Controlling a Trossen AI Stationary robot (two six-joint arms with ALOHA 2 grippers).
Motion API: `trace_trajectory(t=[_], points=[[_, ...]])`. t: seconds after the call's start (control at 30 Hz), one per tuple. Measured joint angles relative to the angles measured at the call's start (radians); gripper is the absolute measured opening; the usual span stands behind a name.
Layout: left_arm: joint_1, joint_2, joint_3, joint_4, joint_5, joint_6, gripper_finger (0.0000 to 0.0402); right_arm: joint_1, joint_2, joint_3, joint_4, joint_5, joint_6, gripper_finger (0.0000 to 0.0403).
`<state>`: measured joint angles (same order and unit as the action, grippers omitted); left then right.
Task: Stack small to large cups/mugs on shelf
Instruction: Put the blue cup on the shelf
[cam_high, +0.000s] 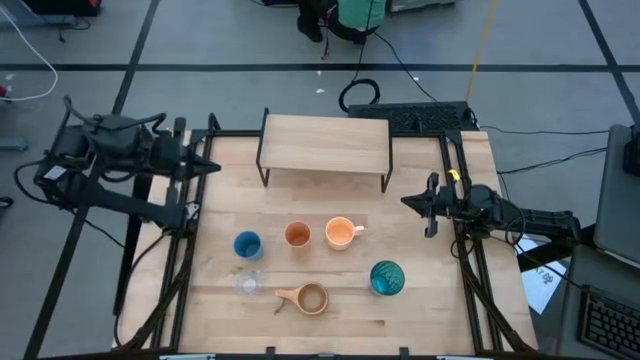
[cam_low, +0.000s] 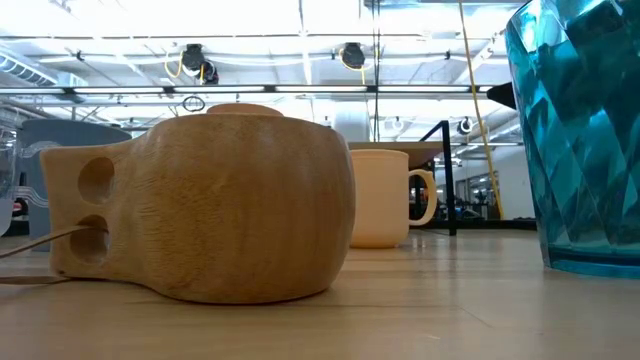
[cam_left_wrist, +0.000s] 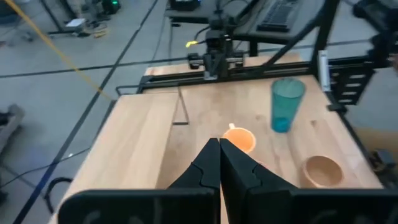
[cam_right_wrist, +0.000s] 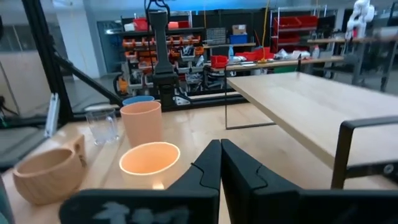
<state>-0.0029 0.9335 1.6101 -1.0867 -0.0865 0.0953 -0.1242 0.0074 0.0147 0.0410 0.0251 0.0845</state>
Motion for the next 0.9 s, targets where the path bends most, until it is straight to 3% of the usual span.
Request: trace_trajectory(t=[0.27, 0.47, 0.63, 0.9], points=[[0.000, 0.037, -0.004, -0.003, -0.019, -0.004, 0.0005, 0.001, 0.000, 0.000, 0.033, 0.000, 0.160, 0.0000], [0.000, 0.045, -0.004, -0.003, -0.019, 0.004, 0.0015, 0.002, 0.004, 0.061, 0.037, 0.001, 0.159, 0.0000], [0.000, 0.047, -0.004, -0.002, -0.020, 0.009, 0.0009, 0.002, 0.064, 0.254, -0.089, 0.007, 0.140, 0.0000], [0.000, 0.050, -0.004, -0.001, -0.028, 0.047, 0.0007, 0.002, 0.280, 0.571, -0.303, 0.009, 0.128, 0.0000]])
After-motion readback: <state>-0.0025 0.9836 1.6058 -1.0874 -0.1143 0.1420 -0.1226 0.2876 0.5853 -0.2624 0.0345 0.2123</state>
